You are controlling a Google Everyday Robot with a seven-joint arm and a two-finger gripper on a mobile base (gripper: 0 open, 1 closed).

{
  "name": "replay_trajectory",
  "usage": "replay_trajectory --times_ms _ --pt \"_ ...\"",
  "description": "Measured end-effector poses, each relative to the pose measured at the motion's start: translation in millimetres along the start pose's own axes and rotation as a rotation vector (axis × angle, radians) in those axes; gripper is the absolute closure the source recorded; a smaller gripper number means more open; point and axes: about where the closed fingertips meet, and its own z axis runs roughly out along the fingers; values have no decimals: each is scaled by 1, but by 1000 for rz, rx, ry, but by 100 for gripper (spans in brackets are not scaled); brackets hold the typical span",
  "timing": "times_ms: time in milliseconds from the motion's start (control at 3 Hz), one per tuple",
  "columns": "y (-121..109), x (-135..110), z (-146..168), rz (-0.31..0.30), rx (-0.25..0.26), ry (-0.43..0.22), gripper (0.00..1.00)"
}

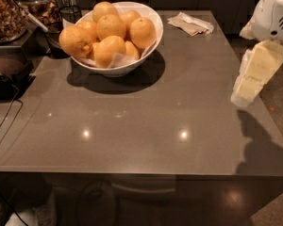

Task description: Pick orange from white bowl

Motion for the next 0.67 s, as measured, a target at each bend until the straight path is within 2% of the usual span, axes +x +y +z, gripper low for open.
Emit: replay_trajectory --times_ms 333,667 --pt "-21 -32 -13 31 -1 -31 0" --pt "-28 -43 -18 25 33 -62 0"
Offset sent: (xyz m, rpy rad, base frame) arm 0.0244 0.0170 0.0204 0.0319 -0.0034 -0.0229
